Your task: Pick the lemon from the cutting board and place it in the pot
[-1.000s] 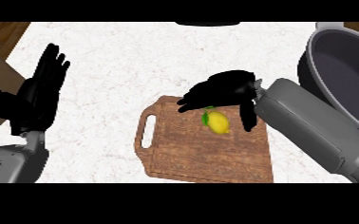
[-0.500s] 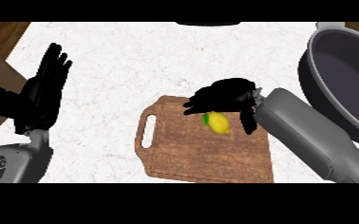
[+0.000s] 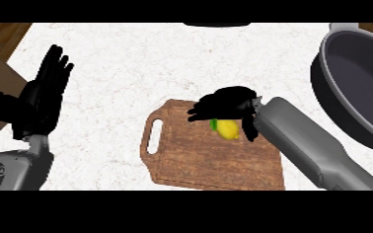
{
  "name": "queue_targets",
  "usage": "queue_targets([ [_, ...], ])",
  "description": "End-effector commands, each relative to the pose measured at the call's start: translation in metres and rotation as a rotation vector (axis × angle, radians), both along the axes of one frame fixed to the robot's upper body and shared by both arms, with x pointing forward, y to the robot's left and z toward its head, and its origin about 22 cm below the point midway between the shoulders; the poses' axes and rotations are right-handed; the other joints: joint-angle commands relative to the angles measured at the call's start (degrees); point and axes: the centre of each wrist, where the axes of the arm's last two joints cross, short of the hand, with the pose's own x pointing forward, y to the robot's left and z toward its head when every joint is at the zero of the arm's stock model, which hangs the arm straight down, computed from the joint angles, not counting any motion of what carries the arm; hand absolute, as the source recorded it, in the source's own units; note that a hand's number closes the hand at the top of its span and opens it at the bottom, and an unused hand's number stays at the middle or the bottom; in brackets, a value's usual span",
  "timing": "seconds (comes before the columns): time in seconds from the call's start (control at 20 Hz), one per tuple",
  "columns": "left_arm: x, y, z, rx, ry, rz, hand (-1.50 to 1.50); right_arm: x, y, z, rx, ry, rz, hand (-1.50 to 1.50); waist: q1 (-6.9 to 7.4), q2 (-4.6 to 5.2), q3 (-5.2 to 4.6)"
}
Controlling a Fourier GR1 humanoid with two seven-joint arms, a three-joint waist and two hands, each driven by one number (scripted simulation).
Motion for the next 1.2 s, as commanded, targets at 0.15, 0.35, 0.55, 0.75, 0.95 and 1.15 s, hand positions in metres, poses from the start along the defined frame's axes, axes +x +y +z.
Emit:
queue_targets([
  [0.15,-0.003,0.003,0.003,0.002,-0.001,0.011,0.0,0.014,0.004,-0.018,-0.039,0.014,-0.031,-1.5,0.23,0.03,0.0],
  [0.35,0.014,-0.018,0.01,-0.004,-0.003,0.0,0.0,0.009,-0.005,-0.033,-0.039,-0.02,0.152,1.5,0.04,0.18,0.03],
  [0.55,-0.008,0.0,0.002,-0.013,-0.008,-0.012,0.0,0.007,-0.015,-0.049,0.003,-0.04,0.156,1.5,0.3,0.06,0.01],
  [0.75,0.003,-0.003,0.006,0.003,-0.009,0.006,0.0,0.019,0.015,-0.033,-0.022,-0.027,0.172,1.5,0.19,0.05,0.0],
  [0.95,-0.001,-0.002,0.023,0.001,0.008,0.003,0.0,0.007,-0.004,-0.04,0.015,-0.041,0.166,1.5,-0.32,-0.12,0.0],
  [1.15,-0.011,0.008,0.005,0.003,0.013,0.045,0.0,0.002,-0.01,-0.043,0.074,-0.031,-0.148,1.5,-2.13,-0.86,-0.04],
])
